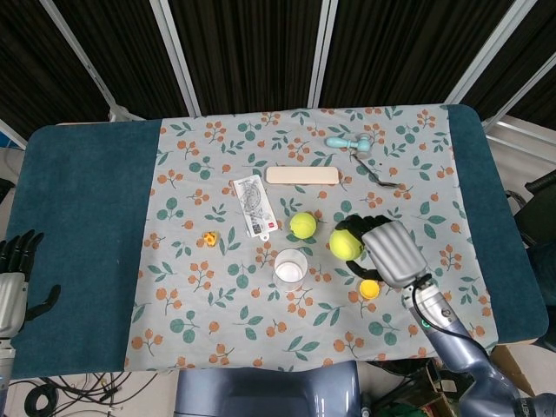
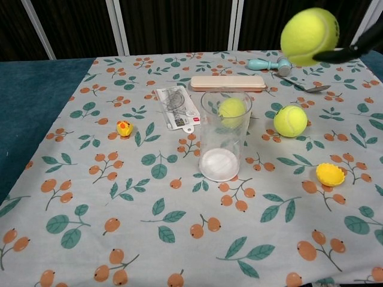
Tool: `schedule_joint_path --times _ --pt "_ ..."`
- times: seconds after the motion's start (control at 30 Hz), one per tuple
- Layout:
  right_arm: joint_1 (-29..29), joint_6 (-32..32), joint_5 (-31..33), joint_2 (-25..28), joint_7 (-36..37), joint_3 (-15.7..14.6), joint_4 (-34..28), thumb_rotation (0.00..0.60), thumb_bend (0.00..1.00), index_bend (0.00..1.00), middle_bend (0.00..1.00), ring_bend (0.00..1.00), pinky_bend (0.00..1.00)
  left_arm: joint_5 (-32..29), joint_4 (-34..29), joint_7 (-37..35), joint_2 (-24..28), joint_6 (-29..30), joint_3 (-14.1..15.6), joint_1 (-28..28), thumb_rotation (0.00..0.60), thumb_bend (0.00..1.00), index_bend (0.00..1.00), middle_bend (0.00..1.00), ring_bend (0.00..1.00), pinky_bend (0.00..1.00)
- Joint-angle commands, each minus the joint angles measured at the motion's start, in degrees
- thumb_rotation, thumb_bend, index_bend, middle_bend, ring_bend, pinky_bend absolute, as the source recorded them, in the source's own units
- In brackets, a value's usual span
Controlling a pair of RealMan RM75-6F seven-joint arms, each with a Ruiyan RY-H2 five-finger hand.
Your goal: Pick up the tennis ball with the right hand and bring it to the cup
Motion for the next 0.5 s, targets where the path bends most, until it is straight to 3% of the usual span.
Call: schedule_joint_path --times 0.03,0.23,0.5 --pt "2.8 -2.6 3.5 -0.3 1.5 2.2 -2.1 0.600 0.36 0.53 0.40 0.50 0.44 0.0 0.0 -0.1 0.0 0.0 0.0 0.0 0.600 0.31 0.03 0.03 0.00 0.00" --pt "6.6 -6.0 7.8 -3.6 1.7 3.4 -2.3 0.600 0.36 0.53 0.40 0.50 0.44 -0.5 0.2 -0.5 0.0 -0.4 -0.1 -0.1 0.600 0.31 0.03 0.03 0.00 0.00" --pt "10.0 -7.6 9.4 -8.4 -3.0 1.7 -0.1 0.600 0.36 0.53 0.40 0.49 0.44 -0.7 0.1 -1.0 0.1 -0.5 -0.2 -0.1 0.600 0.31 0.03 0.03 0.00 0.00"
